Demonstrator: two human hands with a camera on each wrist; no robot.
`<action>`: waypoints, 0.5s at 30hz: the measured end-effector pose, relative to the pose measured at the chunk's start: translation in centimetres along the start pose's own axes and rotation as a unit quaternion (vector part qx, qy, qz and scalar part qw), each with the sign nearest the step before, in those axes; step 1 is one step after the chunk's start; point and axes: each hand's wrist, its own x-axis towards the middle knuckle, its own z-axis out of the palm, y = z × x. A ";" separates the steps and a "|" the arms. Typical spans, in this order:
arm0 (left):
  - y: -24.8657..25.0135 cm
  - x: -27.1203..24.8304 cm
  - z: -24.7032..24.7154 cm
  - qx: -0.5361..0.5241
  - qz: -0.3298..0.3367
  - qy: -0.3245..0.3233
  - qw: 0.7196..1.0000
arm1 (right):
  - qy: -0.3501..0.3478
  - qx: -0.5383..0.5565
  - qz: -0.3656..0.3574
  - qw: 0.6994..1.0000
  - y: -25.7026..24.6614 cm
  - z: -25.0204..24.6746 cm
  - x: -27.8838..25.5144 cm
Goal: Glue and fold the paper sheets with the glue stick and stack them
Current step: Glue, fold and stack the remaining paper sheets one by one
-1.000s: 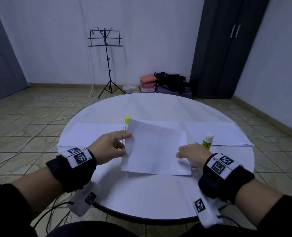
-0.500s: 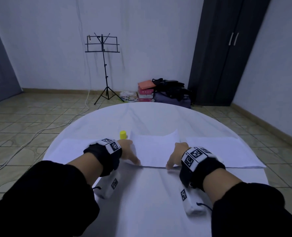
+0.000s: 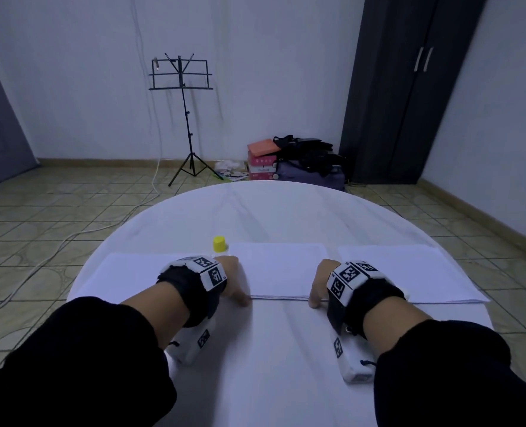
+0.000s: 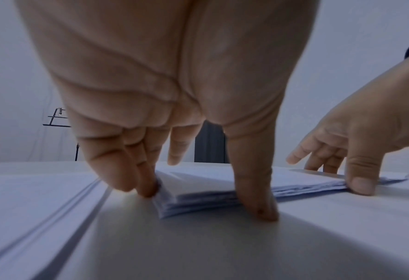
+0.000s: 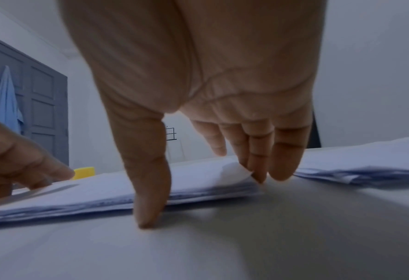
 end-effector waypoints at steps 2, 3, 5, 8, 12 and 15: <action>0.2 -0.5 0.0 0.007 -0.005 0.008 1.000 | 0.009 -0.015 0.004 1.000 0.0 0.2 -0.8; 0.4 -0.7 0.0 0.013 -0.010 0.013 1.000 | 0.018 -0.022 0.007 1.000 -0.1 0.4 -1.1; 0.8 -1.5 0.2 0.030 -0.018 0.021 0.999 | 0.041 -0.039 0.000 0.998 0.1 0.9 -2.0; 1.8 -3.0 0.6 0.055 -0.006 0.042 0.998 | 0.040 -0.033 -0.018 0.999 -0.1 1.9 -3.4; 4.3 -4.5 0.6 0.072 0.036 0.061 0.995 | -0.047 -0.038 -0.068 0.996 1.4 2.7 -5.4; 7.2 -5.2 0.5 0.060 0.068 0.046 0.995 | -0.042 -0.104 -0.100 0.989 4.2 3.4 -7.0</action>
